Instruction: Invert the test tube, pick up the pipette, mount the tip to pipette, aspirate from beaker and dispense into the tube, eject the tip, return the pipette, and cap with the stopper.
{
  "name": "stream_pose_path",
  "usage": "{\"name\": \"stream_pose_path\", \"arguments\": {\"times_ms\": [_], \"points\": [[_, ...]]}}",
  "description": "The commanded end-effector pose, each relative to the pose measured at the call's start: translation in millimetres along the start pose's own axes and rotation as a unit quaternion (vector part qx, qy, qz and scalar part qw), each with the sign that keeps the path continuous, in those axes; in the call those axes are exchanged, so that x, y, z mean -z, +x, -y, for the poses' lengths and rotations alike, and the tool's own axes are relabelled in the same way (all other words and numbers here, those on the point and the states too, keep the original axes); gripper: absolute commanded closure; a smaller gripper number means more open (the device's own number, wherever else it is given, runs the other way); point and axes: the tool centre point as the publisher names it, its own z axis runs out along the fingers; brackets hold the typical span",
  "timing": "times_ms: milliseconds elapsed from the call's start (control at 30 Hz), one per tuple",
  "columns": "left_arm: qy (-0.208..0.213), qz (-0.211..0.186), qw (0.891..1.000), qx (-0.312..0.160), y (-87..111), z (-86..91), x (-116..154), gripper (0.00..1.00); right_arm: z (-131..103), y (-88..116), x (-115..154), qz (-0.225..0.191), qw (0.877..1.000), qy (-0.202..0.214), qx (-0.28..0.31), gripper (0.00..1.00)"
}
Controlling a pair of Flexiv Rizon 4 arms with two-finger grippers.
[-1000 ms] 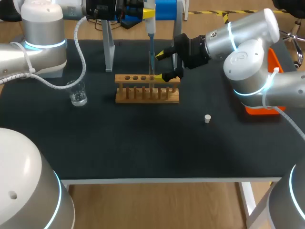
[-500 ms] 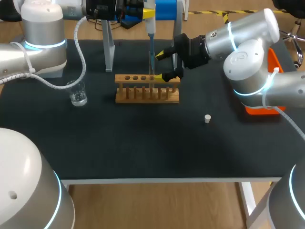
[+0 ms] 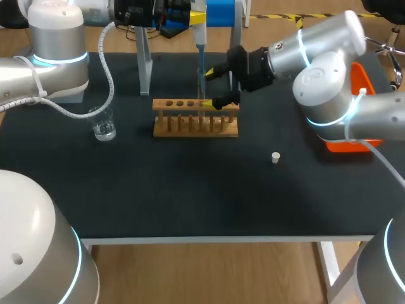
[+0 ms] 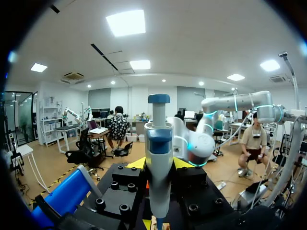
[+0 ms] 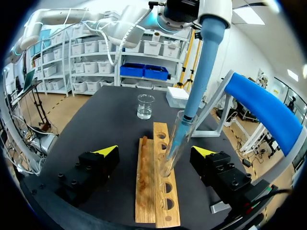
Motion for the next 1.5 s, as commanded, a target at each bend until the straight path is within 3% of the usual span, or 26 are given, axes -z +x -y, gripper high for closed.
{"name": "stream_pose_path", "arguments": {"times_ms": [33, 1500], "points": [[-0.001, -0.002, 1.0, 0.0, -0.8, 0.5, 0.4, 1.0, 2.5, -7.8, -5.5, -0.006, 1.0, 0.001, -0.001, 0.0], [-0.005, 0.001, 1.0, -0.002, 1.7, 5.6, -0.8, 1.0, 2.8, -11.8, -11.0, -0.014, 1.0, 0.001, 0.001, 0.0]]}}
